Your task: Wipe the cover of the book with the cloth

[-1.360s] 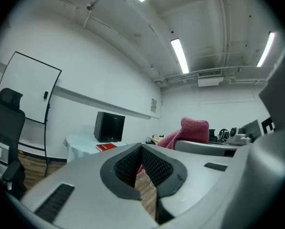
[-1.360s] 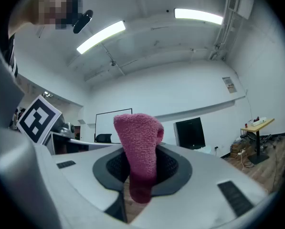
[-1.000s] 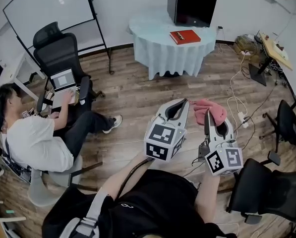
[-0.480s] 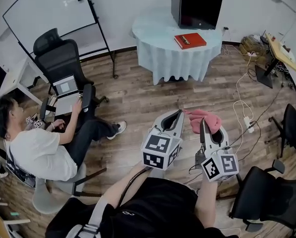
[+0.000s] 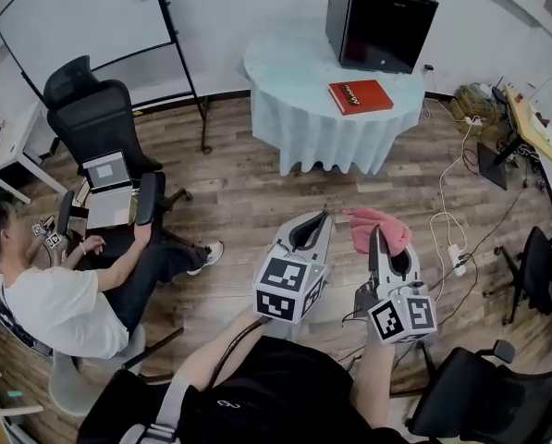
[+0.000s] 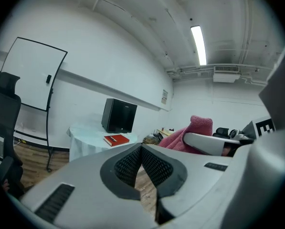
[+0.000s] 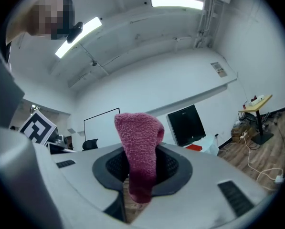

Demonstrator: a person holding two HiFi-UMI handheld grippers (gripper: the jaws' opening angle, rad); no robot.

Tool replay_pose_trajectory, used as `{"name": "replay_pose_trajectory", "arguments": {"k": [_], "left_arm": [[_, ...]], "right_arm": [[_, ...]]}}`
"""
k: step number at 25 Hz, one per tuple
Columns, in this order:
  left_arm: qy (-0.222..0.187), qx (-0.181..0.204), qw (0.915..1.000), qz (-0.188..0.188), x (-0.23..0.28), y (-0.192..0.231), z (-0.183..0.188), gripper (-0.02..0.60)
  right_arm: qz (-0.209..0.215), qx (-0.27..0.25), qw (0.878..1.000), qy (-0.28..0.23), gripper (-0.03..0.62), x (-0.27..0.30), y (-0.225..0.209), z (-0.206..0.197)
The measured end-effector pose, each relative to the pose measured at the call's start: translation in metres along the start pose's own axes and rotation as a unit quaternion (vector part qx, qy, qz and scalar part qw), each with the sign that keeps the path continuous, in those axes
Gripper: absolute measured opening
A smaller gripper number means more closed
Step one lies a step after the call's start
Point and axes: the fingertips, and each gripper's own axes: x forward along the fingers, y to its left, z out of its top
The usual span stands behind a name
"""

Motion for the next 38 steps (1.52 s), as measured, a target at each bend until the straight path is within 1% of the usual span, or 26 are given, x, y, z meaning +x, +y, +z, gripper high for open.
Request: {"name": "replay_pose_trajectory", "arguments": {"k": [2,7,10,13,15,18,23,28,30,34,36,38], "left_arm": [[0.009,0.003,1.0000,0.003,0.021,0.018,0.006,0.009],[0.016,-0.016,0.9997,0.013,0.063,0.067,0.027,0.009],[0.004,-0.026,0.9996,0.008,0.081,0.085,0.043,0.009],[0.002,-0.047,0.9988,0.009,0.095,0.102,0.046,0.009],[-0.001,-0.056,0.9984,0.009,0.100,0.108,0.047,0.009],[-0.008,-0.052,0.9986,0.005,0.110,0.114,0.053,0.009],[0.006,-0.076,0.9971,0.011,0.133,0.132,0.047,0.009],[-0.004,-0.074,0.9972,-0.006,0.177,0.130,0.059,0.009],[-0.007,-0.074,0.9972,-0.009,0.195,0.132,0.064,0.009],[-0.010,-0.084,0.9964,0.003,0.228,0.145,0.071,0.009],[-0.001,-0.095,0.9954,0.014,0.246,0.156,0.065,0.009],[0.017,-0.112,0.9932,0.024,0.265,0.164,0.050,0.009]], "right_arm": [[-0.003,0.013,1.000,0.004,0.095,0.031,-0.012,-0.002],[0.002,0.007,1.000,0.022,0.095,0.099,-0.021,0.001],[-0.003,-0.011,1.000,0.024,0.095,0.127,-0.024,0.010],[-0.001,-0.033,0.999,0.032,0.095,0.146,-0.025,0.017],[-0.006,-0.040,0.999,0.032,0.095,0.153,-0.031,0.022],[-0.014,-0.041,0.999,0.020,0.095,0.165,-0.041,0.031],[-0.005,-0.052,0.998,0.036,0.095,0.186,-0.044,0.021],[-0.031,-0.052,0.998,0.026,0.095,0.207,-0.093,0.038],[-0.034,-0.052,0.998,0.024,0.095,0.222,-0.109,0.043],[-0.016,-0.056,0.998,0.033,0.095,0.259,-0.126,0.044],[-0.008,-0.055,0.997,0.047,0.095,0.277,-0.134,0.035],[0.000,-0.053,0.996,0.075,0.095,0.287,-0.143,0.017]]}}
